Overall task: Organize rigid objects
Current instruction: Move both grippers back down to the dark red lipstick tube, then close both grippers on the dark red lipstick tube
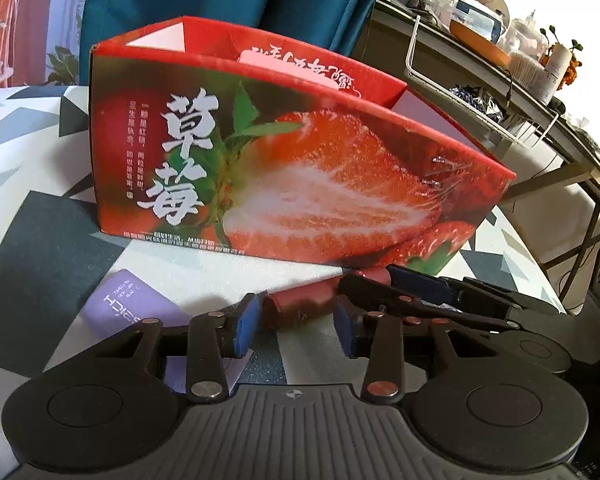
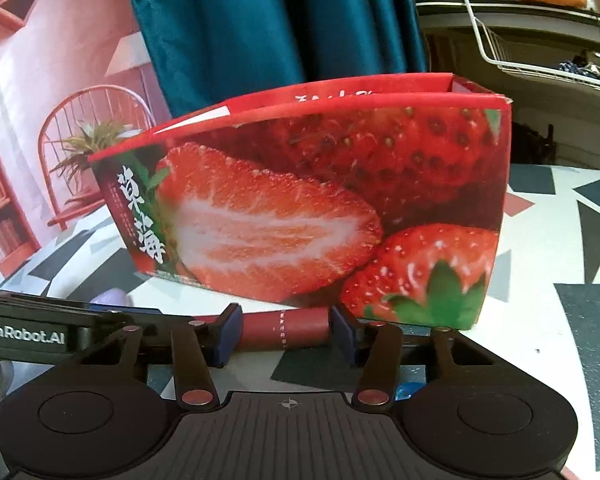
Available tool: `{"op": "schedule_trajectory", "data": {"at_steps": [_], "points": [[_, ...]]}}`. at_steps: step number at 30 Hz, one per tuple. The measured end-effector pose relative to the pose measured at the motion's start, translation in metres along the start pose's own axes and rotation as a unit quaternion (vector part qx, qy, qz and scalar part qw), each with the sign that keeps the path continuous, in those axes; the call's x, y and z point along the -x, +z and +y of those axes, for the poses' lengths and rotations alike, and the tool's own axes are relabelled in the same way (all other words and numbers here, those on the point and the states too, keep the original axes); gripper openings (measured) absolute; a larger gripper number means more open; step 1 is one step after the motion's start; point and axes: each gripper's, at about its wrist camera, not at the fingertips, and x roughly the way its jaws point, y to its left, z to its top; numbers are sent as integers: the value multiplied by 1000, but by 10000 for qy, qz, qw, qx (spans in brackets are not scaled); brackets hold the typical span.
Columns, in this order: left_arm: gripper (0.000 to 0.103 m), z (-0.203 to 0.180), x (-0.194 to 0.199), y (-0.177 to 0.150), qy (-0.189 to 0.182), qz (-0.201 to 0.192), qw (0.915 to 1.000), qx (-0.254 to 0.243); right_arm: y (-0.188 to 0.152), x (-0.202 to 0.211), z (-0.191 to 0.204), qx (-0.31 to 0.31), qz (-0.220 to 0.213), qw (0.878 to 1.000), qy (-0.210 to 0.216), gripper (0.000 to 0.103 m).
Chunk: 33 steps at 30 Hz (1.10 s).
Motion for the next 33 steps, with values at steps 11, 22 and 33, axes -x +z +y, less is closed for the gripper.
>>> {"op": "schedule_trajectory", "data": {"at_steps": [11,22,33], "points": [[39,-1,-4,-7,-75,47,9999,-110,1,-2,-13,-307,113,9990,305,44],[39,-6,3,-8,-136,106,9996,-212,2,6,-9,-280,100,9993,225,40],[39,-13,27,-2,-234,-183,9994,-191,7,43,-1,-486,-89,9985,254,40]]}}
